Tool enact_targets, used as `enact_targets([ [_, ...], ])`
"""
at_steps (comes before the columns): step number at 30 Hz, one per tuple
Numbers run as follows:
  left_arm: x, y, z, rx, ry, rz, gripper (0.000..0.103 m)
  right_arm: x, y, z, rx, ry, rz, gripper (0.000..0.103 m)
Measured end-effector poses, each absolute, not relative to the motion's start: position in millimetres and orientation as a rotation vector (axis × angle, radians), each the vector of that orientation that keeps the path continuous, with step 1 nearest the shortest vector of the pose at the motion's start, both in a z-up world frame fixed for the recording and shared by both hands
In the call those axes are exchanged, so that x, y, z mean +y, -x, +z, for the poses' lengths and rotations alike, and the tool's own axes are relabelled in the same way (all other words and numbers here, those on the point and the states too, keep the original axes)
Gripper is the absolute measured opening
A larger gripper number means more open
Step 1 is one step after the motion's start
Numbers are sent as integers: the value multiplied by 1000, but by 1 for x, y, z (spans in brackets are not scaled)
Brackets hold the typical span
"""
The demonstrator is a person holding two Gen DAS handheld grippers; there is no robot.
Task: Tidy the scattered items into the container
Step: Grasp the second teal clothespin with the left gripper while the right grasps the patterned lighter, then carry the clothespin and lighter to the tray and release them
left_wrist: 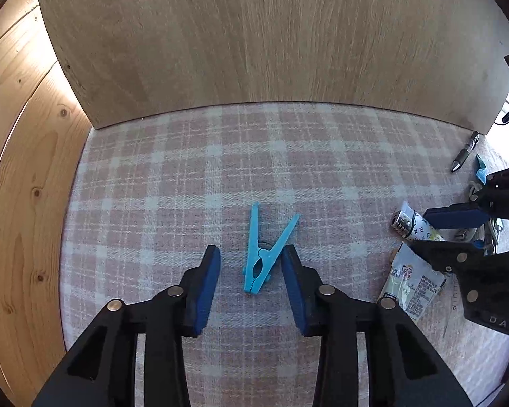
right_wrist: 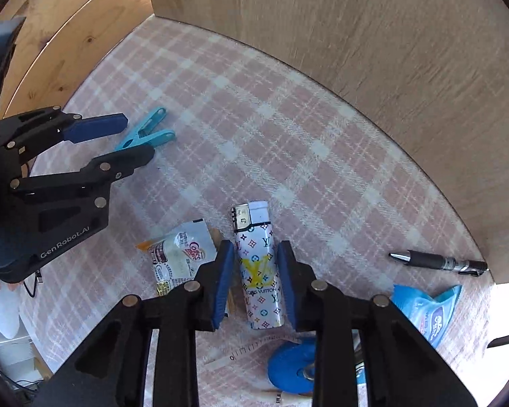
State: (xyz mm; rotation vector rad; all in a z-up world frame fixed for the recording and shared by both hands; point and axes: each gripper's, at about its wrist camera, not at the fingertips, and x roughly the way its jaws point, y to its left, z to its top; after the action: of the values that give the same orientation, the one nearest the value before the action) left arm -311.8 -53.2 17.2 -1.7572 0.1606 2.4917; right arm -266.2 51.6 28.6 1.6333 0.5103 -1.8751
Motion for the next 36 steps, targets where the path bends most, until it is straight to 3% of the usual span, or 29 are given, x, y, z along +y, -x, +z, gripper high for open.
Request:
enact_targets([
  [2,-51,313,18,165,1757,2496,18,51,266,31,513,-1632,-1882,24],
  [3,-49,312,18,177,1756,2501,17,53,266,32,505,-1633,-1883,23],
  [14,-78,289,46,23,1711,2585,17,91,272,75,217,-1618,-1962,23],
  [21,-60,267,87,38,1582,2601,17,147,256,124,78,-1562,-2047,23],
  [29,18,223,116,107,1465,2494,17,226,200,169,-59,-1535,-2222,23],
  [36,139,172,149,194,1367,2291,17,329,133,194,-209,-1515,-2422,23],
])
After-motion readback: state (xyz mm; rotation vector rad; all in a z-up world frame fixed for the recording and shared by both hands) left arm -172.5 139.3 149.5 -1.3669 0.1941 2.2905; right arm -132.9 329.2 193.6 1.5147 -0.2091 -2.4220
